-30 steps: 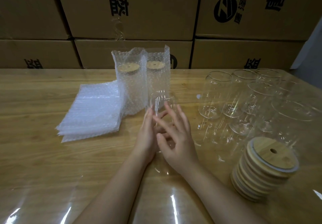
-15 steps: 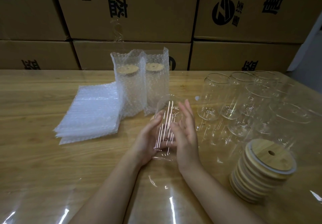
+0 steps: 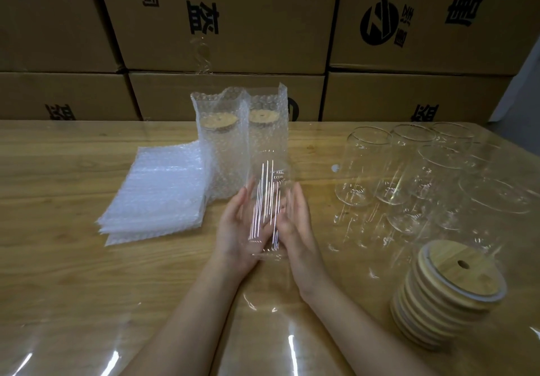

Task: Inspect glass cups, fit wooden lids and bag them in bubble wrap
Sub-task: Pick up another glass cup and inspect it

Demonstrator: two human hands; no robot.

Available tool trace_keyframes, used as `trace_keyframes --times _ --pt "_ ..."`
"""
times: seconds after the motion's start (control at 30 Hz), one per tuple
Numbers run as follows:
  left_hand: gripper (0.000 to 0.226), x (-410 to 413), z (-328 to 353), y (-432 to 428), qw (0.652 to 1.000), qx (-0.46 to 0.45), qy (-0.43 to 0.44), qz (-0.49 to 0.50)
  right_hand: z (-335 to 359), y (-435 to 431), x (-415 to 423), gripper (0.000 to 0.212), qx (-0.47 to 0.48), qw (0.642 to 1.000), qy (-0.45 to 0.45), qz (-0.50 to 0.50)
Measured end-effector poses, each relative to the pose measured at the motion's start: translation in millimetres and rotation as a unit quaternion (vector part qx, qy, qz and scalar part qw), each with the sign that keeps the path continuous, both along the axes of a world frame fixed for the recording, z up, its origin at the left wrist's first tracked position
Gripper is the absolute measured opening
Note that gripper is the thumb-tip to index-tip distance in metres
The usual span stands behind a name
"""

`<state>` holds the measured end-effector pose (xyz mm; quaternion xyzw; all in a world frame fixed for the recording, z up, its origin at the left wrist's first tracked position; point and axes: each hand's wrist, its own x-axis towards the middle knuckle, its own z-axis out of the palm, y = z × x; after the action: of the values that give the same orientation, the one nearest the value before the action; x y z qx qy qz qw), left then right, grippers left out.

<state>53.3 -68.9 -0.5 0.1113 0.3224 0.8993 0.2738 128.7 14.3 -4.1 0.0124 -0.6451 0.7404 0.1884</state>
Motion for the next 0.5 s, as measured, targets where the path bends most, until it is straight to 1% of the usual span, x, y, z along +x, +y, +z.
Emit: trace_keyframes --times 0.07,0.1,0.13,0.17,0.2,0.23,0.27,0.33,0.4,0.43,0.5 --pt "0.045 4.6 2.0 1.6 1.000 -0.008 0.014 0.002 -2.0 0.5 0.2 0.067 -0.004 1.000 0.000 0.001" --pt "0.038 6.8 1.6 2.2 0.998 -0.039 0.041 0.020 -2.6 1.2 0.9 0.067 -0.002 1.000 0.001 0.003" --pt "0.036 9.1 0.9 1.9 0.993 -0.075 0.079 0.053 -3.6 1.8 1.8 0.067 0.005 1.000 0.004 0.001" --pt "0.039 8.7 -0.2 2.0 0.982 -0.119 0.113 0.092 -4.4 1.9 2.5 0.065 0.017 1.000 0.010 -0.005" --pt "0.041 6.9 0.7 1.1 0.974 -0.156 0.123 0.109 -6.1 1.5 3.3 0.064 0.028 0.999 0.021 -0.016" --pt "0.041 4.8 2.2 0.6 0.968 -0.185 0.127 0.113 -7.5 1.1 3.6 0.065 0.036 0.998 0.032 -0.029" --pt "0.043 2.8 2.9 0.9 0.964 -0.196 0.141 0.110 -8.1 0.2 3.8 0.067 0.045 0.997 0.041 -0.040" --pt "0.045 1.6 5.6 3.0 0.971 -0.166 0.154 0.076 -7.5 -1.7 5.0 0.070 0.081 0.993 0.058 -0.070" --pt "0.040 5.1 7.3 6.1 0.975 -0.164 0.144 0.039 -5.1 -2.0 6.7 0.066 0.156 0.976 0.080 -0.127" --pt "0.042 7.5 6.1 6.2 0.977 -0.165 0.136 0.023 -3.5 -2.2 7.7 0.063 0.207 0.961 0.091 -0.158" --pt "0.058 11.3 3.5 5.6 0.981 -0.158 0.108 -0.002 -2.4 -3.1 9.5 0.057 0.286 0.930 0.121 -0.194"
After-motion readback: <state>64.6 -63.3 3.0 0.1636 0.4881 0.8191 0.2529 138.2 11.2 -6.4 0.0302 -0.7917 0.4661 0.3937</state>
